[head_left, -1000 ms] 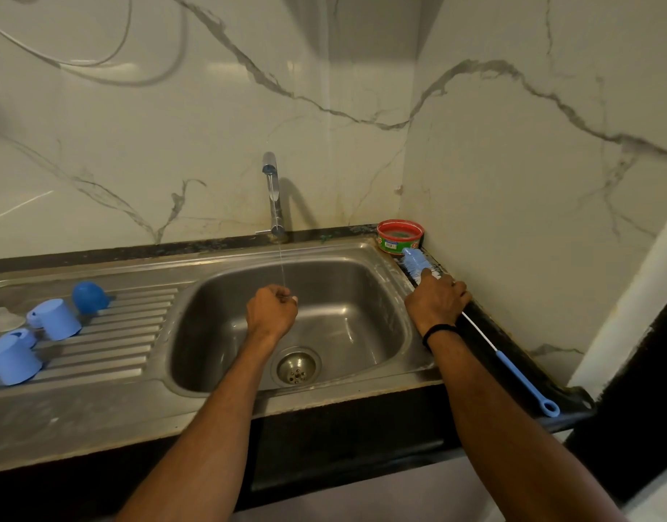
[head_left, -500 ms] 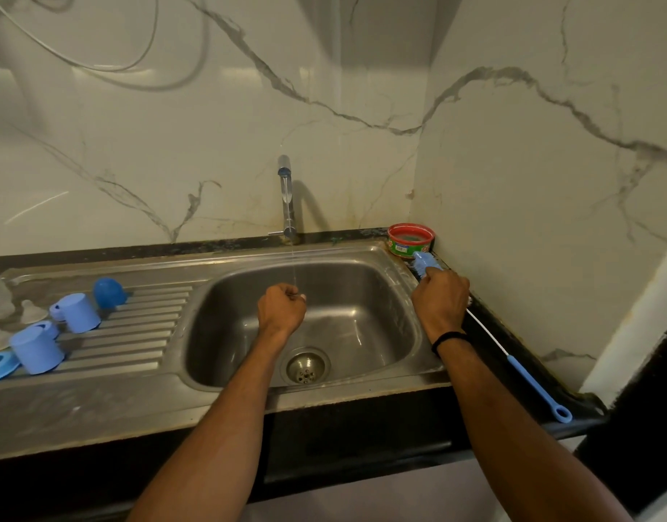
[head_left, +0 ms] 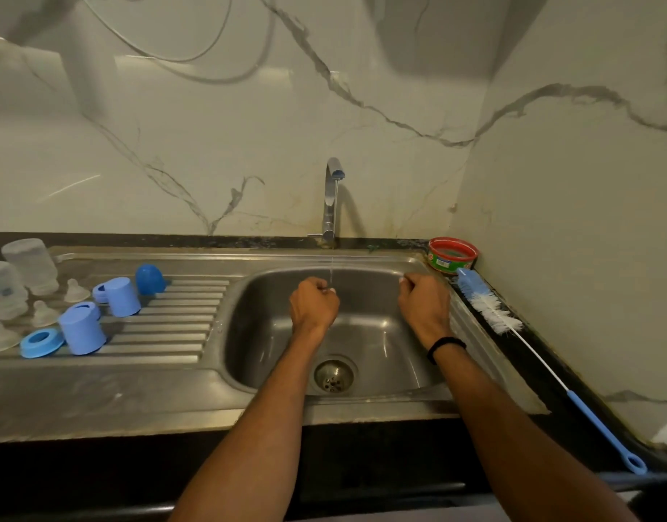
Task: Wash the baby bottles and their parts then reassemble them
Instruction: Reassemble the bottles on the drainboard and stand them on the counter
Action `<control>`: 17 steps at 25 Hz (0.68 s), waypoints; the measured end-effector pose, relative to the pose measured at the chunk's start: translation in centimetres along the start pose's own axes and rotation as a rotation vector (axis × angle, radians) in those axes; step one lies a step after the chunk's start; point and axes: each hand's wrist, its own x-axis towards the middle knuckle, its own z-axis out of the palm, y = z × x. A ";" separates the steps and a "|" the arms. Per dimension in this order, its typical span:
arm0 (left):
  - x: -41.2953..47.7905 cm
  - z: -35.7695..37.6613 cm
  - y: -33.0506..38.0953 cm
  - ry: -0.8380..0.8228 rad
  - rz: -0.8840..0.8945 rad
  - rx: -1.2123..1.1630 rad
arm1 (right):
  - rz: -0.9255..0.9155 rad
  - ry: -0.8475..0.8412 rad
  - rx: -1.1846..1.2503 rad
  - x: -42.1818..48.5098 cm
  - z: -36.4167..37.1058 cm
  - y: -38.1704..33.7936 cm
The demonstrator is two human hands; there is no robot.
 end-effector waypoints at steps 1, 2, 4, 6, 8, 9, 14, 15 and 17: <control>0.4 -0.1 -0.3 0.004 -0.003 0.004 | -0.014 -0.005 0.011 0.3 0.5 -0.3; 1.0 -0.1 -0.6 0.013 -0.011 0.013 | -0.032 -0.007 0.010 0.8 1.0 -0.6; 2.3 -0.3 -1.3 0.031 -0.041 0.033 | -0.070 -0.015 -0.033 2.2 2.4 -1.2; 3.6 -0.7 -1.9 0.069 -0.070 0.037 | -0.111 -0.026 -0.061 4.2 4.2 -2.1; 4.8 -0.9 -2.4 0.126 -0.088 0.025 | -0.171 -0.034 -0.085 6.7 6.7 -2.9; 5.2 -1.0 -2.5 0.153 -0.090 0.021 | -0.196 -0.044 -0.097 7.8 8.0 -3.5; 6.5 -0.7 -2.7 0.194 -0.034 -0.023 | -0.279 -0.071 -0.126 12.3 13.1 -5.1; 6.7 -0.7 -2.8 0.204 -0.017 -0.031 | -0.279 -0.073 -0.126 12.9 13.9 -5.2; 6.9 -0.6 -2.9 0.220 0.006 -0.026 | -0.291 -0.076 -0.141 13.7 15.0 -5.3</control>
